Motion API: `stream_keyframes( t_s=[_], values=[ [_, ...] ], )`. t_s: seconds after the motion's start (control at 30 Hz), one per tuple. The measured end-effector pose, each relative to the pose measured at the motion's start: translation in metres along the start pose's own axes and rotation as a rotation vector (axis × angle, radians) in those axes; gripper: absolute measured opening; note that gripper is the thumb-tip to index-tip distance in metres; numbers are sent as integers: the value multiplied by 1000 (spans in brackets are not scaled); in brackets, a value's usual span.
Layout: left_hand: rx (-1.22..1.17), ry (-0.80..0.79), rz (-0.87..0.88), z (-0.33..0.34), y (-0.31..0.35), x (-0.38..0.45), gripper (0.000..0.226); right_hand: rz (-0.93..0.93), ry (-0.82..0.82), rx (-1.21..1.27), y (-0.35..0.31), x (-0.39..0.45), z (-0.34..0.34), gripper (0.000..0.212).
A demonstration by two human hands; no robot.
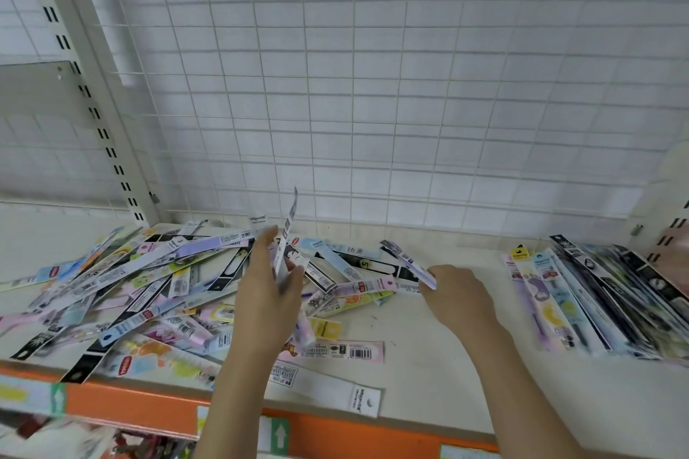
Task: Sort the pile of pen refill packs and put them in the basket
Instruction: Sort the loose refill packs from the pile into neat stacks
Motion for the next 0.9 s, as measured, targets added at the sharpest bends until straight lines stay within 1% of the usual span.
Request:
stream_keyframes(
  t_s=[0.07,0.17,0.33,0.43,0.5,0.53,0.6,0.63,0.73,0.77,0.83,0.9],
  values=[
    [-19,24,-4,-1,4,-2,61,1,-13,12,1,-2,-1,37],
    [-38,14,-8,2,9,-6,65,-8,-61,5,4,-4,-1,38],
    [-27,-25,5,7,12,-9,67,-3,18,-28,4,-8,-5,40],
    [11,-37,38,7,9,-11,71,7,83,16,6,-12,-14,30],
    [5,-31,27,8,6,-11,75,4,128,56,6,-16,-23,18],
    [-4,-40,14,9,5,-11,74,1,147,70,7,-19,-28,16],
    [10,-70,14,10,2,-10,65,-8,190,115,7,-24,-33,16],
    [37,-90,24,11,2,-9,55,-13,214,150,8,-27,-34,17],
    [89,-121,69,9,6,-10,9,-5,273,248,8,-37,-32,21],
    [92,-118,84,8,8,-10,6,0,286,280,8,-40,-32,23],
    [103,-125,114,6,11,-12,13,-16,306,326,6,-44,-30,26],
    [93,-134,112,3,11,-11,9,-46,297,386,3,-48,-27,25]
  ],
)
Point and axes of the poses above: each hand's wrist, its own x-axis towards the middle knuckle, its own z-axis out of the palm, y = z × x, the point moved 1 cm from there along x, towards the middle knuckle, and after that the axes turned 11 degrees about x, right-handed, at the moved point
